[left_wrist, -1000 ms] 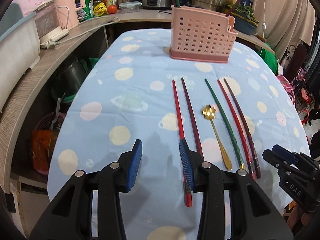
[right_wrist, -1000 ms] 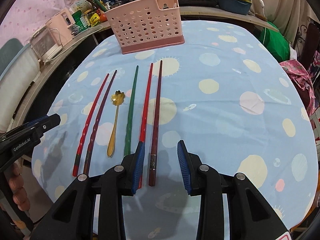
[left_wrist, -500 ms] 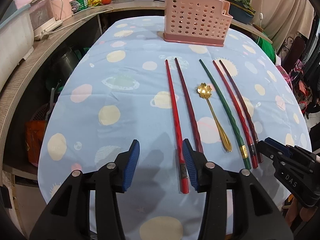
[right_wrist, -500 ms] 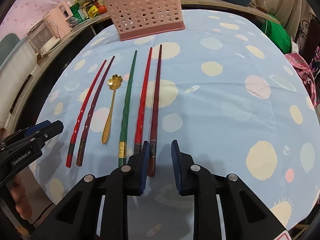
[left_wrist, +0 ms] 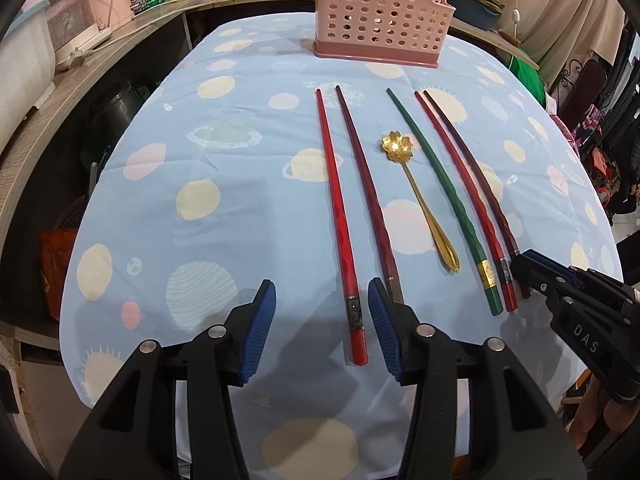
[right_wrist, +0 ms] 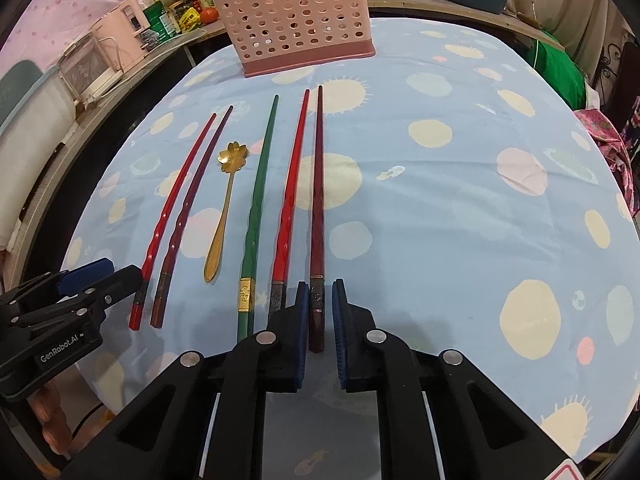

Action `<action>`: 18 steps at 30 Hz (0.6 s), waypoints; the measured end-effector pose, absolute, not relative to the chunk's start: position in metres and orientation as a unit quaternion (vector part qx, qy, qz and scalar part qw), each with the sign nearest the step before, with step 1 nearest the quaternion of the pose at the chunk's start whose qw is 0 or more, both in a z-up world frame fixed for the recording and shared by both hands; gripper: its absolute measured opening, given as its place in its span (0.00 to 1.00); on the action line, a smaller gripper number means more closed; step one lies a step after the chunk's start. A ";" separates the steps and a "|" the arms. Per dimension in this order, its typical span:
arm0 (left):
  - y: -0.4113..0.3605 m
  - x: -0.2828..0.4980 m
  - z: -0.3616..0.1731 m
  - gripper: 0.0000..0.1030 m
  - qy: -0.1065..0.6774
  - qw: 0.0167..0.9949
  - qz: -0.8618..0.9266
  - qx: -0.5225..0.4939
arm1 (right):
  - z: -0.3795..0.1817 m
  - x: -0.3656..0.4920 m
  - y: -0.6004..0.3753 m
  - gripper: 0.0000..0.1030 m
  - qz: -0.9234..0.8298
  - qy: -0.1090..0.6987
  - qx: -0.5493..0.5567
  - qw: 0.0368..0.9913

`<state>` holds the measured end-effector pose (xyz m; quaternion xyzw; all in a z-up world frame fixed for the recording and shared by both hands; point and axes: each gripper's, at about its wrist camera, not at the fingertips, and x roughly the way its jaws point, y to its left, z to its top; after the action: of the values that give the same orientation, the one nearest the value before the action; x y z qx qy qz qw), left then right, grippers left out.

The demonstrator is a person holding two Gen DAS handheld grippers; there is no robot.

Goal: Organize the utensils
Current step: 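Grasp a bright red chopstick with the left tool while the right tool grasps a dark red chopstick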

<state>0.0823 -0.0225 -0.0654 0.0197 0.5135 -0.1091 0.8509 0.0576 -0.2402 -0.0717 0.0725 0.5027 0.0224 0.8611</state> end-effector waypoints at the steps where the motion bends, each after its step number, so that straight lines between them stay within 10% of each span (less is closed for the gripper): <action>1: -0.023 0.082 -0.066 0.44 0.516 0.850 -0.110 0.018 | -0.072 0.057 -0.240 0.09 0.022 0.503 0.072 0.861; 12: -0.021 0.078 -0.073 0.41 0.527 0.842 -0.114 0.012 | -0.072 0.057 -0.242 0.08 0.021 0.502 0.069 0.862; 18: -0.023 0.075 -0.073 0.11 0.527 0.840 -0.130 0.006 | -0.072 0.057 -0.242 0.08 0.021 0.501 0.069 0.862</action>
<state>0.0749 -0.0227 -0.0729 0.0060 0.5271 -0.1302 0.8398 0.0574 -0.2421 -0.0720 0.0687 0.5015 0.0215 0.8622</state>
